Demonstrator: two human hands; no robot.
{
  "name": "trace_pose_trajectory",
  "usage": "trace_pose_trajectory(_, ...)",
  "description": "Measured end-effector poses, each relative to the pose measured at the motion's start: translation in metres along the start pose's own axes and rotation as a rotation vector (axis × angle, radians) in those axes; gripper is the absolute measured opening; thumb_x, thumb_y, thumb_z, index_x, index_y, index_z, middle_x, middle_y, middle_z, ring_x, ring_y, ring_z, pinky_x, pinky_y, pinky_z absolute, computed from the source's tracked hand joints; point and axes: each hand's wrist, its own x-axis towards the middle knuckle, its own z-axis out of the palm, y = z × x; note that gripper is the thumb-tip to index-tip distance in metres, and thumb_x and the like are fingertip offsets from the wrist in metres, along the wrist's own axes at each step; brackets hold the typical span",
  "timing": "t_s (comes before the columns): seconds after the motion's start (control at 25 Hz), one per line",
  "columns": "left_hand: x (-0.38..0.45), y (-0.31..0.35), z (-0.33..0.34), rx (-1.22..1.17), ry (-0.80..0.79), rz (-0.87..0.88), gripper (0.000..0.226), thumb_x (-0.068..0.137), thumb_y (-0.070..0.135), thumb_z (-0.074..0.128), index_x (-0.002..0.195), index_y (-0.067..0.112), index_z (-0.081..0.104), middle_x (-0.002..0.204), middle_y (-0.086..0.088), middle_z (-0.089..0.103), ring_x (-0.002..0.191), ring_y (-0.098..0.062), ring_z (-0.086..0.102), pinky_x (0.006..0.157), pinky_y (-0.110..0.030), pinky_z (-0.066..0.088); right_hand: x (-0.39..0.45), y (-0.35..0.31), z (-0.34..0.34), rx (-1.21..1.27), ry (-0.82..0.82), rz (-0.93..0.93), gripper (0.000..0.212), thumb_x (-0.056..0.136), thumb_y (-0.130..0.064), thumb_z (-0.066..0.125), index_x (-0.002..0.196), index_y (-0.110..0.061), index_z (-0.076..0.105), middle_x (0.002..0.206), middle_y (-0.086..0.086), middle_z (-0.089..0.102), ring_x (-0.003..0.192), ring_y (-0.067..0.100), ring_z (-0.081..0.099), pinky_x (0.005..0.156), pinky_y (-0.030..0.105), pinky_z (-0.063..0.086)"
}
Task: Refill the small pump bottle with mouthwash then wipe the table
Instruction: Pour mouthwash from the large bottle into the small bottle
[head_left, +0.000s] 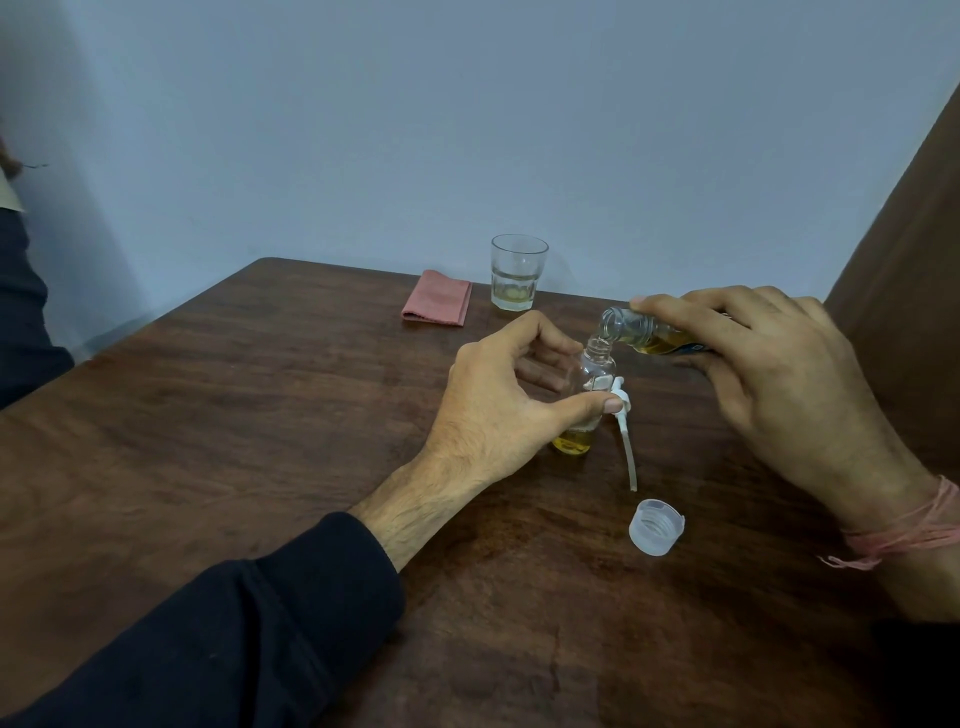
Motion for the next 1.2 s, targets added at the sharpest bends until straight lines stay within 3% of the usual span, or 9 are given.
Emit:
trace_pose_trajectory(0.28,0.0000,0.0008,0.0004,0.002,0.003,-0.001,0.052,0.070,0.051,0.109,0.106,0.032,0.077,0.098,0.014,0.085,0.090,-0.001,0.083,0.084,-0.033,0.071,0.0001,0.0007,0.0002,-0.002,0.010,-0.008,0.066,0.099,-0.003,0.074,0.157,-0.030,0.059,0.131,0.006,0.072,0.116,0.038,0.067,0.093,0.056,0.048)
trace_pose_trajectory(0.52,0.0003,0.0011,0.0007,0.010,0.007,0.006,0.053,0.070,0.051,0.109,0.106,0.031,0.076,0.099,0.013,0.084,0.090,-0.002,0.083,0.081,-0.027,0.070,0.0002,0.0016,0.0004,0.000,0.017,-0.007,0.065,0.099,-0.004,0.074,0.157,-0.031,0.059,0.132,0.004,0.072,0.117,0.036,0.066,0.094,0.055,0.047)
trace_pose_trajectory(0.92,-0.0001,0.0012,0.0003,0.006,0.007,-0.001,0.051,0.070,0.051,0.109,0.104,0.033,0.076,0.099,0.014,0.084,0.090,-0.002,0.083,0.084,-0.036,0.072,0.0001,0.0019,0.0010,-0.009,0.014,-0.014,0.068,0.099,-0.003,0.075,0.158,-0.031,0.058,0.132,0.005,0.071,0.117,0.036,0.066,0.093,0.056,0.047)
trace_pose_trajectory(1.2,-0.0007,0.0009,0.0003,0.014,0.009,0.005,0.051,0.070,0.052,0.109,0.105,0.033,0.076,0.098,0.015,0.084,0.089,-0.001,0.083,0.083,-0.034,0.071,0.0006,0.0018,0.0006,-0.016,0.016,-0.016,0.069,0.097,0.000,0.076,0.158,-0.030,0.059,0.131,0.006,0.071,0.116,0.037,0.067,0.093,0.055,0.048)
